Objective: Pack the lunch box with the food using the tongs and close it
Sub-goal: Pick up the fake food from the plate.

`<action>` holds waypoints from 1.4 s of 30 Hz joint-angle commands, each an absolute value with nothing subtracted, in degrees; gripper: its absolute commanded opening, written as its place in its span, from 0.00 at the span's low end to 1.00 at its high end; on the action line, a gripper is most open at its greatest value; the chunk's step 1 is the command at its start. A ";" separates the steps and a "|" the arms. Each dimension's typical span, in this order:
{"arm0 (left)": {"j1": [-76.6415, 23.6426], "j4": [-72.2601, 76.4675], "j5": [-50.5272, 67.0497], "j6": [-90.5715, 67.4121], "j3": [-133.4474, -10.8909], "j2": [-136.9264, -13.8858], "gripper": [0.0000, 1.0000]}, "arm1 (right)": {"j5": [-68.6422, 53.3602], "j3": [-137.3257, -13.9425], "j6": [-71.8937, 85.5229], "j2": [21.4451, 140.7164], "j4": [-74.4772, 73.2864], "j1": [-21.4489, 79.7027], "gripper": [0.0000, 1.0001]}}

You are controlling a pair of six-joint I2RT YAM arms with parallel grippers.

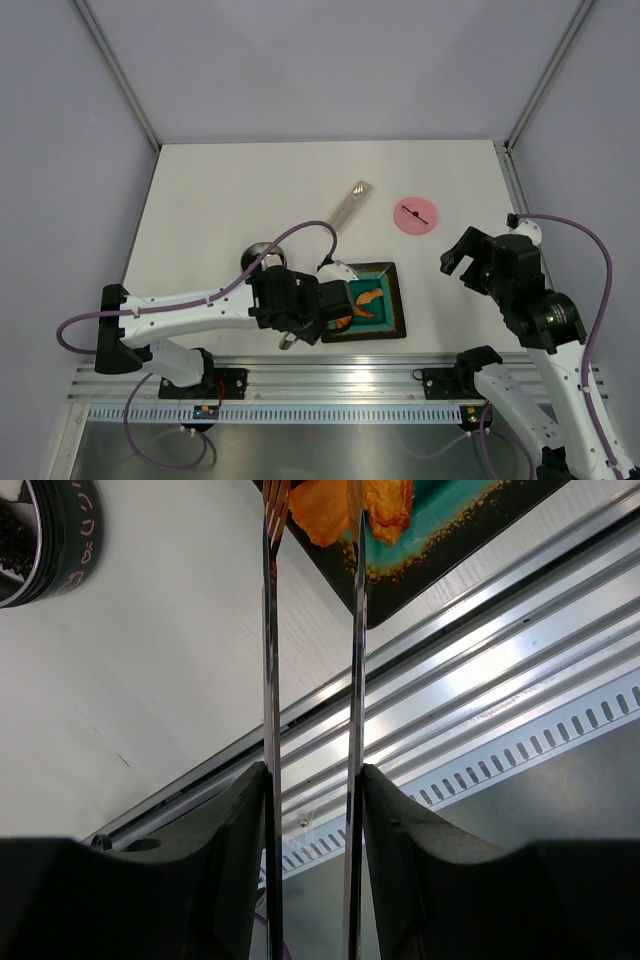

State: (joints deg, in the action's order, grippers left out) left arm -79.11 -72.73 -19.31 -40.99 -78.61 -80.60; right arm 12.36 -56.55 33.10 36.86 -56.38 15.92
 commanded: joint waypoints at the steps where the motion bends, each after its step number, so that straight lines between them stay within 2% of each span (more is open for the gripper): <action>1: -79.37 -72.86 -19.60 -42.19 -77.87 -78.93 0.43 | 11.60 -56.87 33.49 36.56 -54.93 15.91 0.99; 12: -79.45 -70.93 -18.11 -41.13 -76.90 -81.38 0.45 | 11.69 -56.60 33.75 36.04 -55.11 15.91 0.99; 26: -78.93 -68.12 -17.23 -39.03 -78.48 -86.39 0.55 | 12.13 -56.78 33.57 35.51 -55.63 15.91 1.00; 42: -79.19 -72.59 -16.96 -40.87 -81.03 -85.52 0.54 | 11.78 -56.43 33.66 35.59 -55.37 15.91 0.99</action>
State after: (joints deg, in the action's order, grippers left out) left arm -79.07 -71.20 -17.37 -40.18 -77.84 -87.15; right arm 12.36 -56.53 33.32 35.79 -56.42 15.92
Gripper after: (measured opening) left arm 0.547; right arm 0.993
